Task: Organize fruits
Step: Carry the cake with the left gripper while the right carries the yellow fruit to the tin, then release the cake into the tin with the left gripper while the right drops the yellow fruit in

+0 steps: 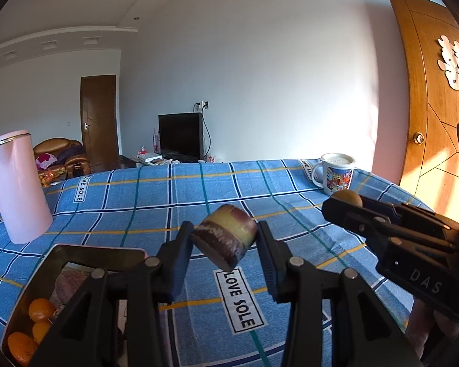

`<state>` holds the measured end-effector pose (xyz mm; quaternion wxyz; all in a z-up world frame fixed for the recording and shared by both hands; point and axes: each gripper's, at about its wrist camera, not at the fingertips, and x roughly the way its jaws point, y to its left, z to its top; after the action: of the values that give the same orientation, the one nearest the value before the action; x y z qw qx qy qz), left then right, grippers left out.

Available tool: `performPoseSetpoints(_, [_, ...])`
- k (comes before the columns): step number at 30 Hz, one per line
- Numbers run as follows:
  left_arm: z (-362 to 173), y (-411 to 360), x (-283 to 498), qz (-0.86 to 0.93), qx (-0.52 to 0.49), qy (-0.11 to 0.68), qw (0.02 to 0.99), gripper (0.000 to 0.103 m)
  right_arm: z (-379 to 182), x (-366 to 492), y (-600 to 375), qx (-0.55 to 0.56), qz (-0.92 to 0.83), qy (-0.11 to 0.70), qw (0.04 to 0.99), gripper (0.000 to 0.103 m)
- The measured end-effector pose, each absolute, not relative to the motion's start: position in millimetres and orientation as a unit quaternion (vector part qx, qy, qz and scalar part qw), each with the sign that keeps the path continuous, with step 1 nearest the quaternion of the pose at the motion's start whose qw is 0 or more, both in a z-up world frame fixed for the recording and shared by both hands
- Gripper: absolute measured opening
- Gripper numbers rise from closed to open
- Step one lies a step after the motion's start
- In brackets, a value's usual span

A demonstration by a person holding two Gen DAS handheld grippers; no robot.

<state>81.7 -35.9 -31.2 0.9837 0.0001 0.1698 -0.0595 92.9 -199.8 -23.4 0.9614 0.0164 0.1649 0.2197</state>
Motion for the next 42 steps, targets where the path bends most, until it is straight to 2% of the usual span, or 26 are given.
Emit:
performPoseSetpoints(13, [-20.5,4.3,53.8,-0.028,-0.013,0.169,0.985,0.044,-12.8,75.4,-151.8,0.006,0.281,0.158,0.947,0.029])
performPoseSetpoints(42, [-44.4,84.1,16.0,0.035,-0.035,0.21,0.977,0.044,-20.5,58.7,-56.5,-0.055,0.362,0.173,0.914,0.029])
